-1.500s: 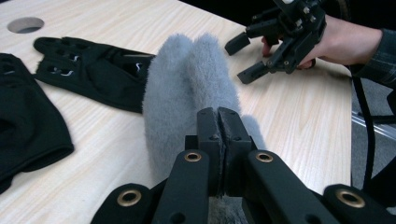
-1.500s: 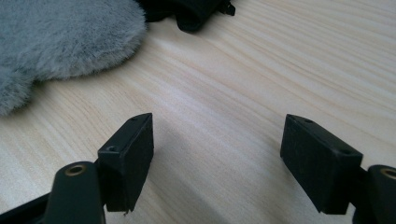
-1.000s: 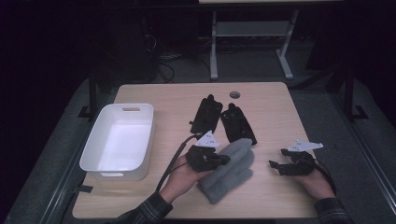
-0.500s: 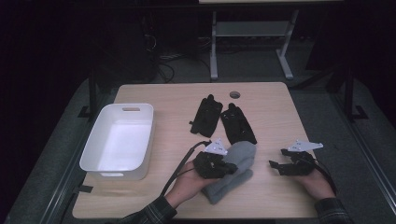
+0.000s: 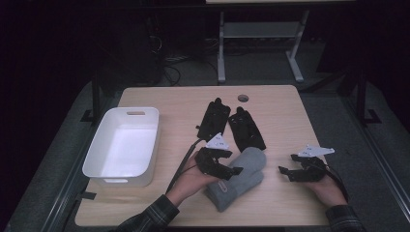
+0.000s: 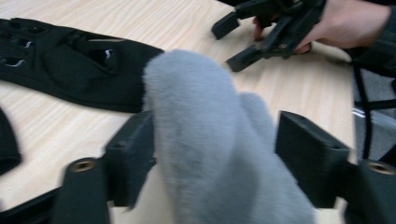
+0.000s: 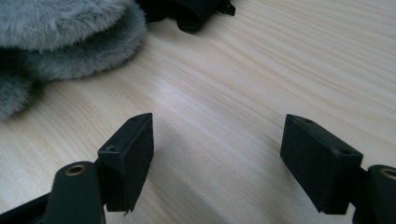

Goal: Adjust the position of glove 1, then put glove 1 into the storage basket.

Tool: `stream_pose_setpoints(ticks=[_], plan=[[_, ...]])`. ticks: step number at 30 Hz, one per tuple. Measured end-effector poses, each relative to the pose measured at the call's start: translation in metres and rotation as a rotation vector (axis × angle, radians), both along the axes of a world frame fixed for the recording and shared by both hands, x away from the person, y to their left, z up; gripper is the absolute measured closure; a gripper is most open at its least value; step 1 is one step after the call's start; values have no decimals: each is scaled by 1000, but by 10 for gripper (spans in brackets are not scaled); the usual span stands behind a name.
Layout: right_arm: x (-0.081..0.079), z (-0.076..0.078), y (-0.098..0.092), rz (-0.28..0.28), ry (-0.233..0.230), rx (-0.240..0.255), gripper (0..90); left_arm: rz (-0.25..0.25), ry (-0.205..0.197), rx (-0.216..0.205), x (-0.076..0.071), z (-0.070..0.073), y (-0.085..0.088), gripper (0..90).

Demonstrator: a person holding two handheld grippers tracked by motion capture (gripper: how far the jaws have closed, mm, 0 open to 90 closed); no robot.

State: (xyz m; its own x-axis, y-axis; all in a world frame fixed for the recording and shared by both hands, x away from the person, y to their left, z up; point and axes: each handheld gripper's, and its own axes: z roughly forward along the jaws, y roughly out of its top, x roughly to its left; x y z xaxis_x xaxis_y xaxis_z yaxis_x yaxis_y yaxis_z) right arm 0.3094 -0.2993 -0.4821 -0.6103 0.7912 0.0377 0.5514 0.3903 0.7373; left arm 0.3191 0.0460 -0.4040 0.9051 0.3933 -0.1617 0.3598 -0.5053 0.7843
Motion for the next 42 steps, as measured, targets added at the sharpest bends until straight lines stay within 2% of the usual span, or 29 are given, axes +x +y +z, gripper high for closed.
stream_pose_setpoints(ticks=[3, 7, 9, 16, 28, 32, 39, 42], plan=[[0, 0, 0, -1, 0, 0, 255, -13, 5, 23, 11, -5, -2, 185], [0, 0, 0, -2, 0, 0, 255, -34, 26, 31, 20, -11, -7, 146], [1, 0, 0, -5, -1, -3, 255, -34, 45, 28, 21, -16, -10, 138], [2, 0, 1, -8, 0, -3, 253, -80, 91, 71, 29, -36, -19, 130], [1, 0, 1, 0, 0, 1, 249, -106, 118, 141, 30, -48, -28, 125], [1, 0, 1, 1, 1, 1, 249, -113, 147, 145, 33, -53, -29, 126], [1, 0, 2, 0, 1, -3, 248, -131, 197, 117, 36, -59, -28, 137], [2, 0, 2, 0, 1, -3, 248, -156, 231, 102, 37, -60, -27, 204]])
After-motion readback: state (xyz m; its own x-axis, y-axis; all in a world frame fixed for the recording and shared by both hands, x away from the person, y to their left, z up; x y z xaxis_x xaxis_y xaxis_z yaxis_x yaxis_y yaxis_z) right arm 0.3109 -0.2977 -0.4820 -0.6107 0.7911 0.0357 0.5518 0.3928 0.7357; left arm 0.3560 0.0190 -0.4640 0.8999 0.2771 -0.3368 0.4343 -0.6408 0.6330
